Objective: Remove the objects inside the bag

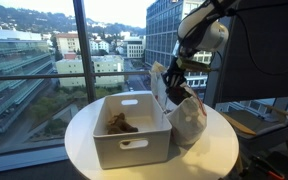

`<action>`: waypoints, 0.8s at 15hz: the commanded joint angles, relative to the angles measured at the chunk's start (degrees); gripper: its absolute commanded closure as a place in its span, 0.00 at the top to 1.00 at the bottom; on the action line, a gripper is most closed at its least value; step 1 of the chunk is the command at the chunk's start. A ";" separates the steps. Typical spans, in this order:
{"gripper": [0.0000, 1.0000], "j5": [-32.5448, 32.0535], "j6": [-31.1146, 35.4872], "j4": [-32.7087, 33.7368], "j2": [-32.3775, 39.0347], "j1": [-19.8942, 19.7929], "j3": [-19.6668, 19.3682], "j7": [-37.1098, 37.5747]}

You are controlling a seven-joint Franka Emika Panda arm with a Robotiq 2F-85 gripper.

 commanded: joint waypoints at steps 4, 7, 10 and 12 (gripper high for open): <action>0.05 21.02 -7.86 -0.42 -10.84 0.90 1.25 -15.26; 0.04 24.67 -11.68 0.03 -14.48 2.61 1.70 -17.80; 0.05 24.99 -16.40 0.05 -16.16 5.05 3.26 -20.75; 0.05 23.81 -18.48 0.09 -15.02 6.76 5.14 -22.50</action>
